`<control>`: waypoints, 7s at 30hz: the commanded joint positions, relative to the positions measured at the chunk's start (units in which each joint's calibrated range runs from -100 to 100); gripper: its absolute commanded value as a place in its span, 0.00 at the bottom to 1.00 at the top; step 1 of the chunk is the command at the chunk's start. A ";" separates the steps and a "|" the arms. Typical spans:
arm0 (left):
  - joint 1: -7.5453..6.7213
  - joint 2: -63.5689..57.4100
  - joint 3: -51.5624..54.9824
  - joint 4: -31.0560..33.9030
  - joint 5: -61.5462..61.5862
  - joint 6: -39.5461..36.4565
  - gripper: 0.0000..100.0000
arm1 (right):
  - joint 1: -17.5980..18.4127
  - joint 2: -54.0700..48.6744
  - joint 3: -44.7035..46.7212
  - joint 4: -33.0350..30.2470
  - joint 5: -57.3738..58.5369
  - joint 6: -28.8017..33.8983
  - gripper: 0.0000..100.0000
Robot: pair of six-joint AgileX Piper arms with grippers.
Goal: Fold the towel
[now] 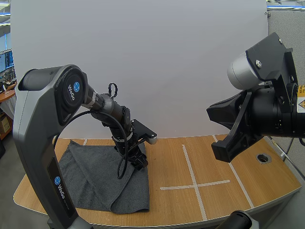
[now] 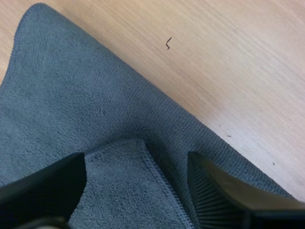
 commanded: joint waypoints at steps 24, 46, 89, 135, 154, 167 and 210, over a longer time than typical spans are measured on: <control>-0.21 3.58 -3.69 1.80 3.31 -2.79 0.61 | -0.24 -0.35 0.10 -0.24 0.00 -0.46 0.00; -0.21 3.58 -3.69 2.17 3.89 -2.82 0.30 | -0.38 -0.35 0.10 -0.24 0.00 -0.46 0.00; 7.16 -12.63 8.37 8.94 14.46 -6.94 0.00 | -0.38 -0.35 0.10 0.55 0.00 -0.46 0.00; 32.99 -31.36 19.67 -6.55 15.23 21.31 0.00 | -0.38 -0.35 0.10 4.05 0.00 -2.73 0.00; 41.20 -31.36 19.67 -14.64 15.81 33.47 0.00 | -0.38 -0.35 0.10 4.97 0.00 -2.73 0.00; 41.40 -31.24 19.67 -19.03 19.08 35.34 0.14 | -0.38 -0.35 0.10 5.29 0.00 -2.73 0.00; 42.07 -31.24 26.18 -6.75 8.18 33.62 0.00 | -0.38 -0.35 2.91 5.38 0.00 -2.73 0.00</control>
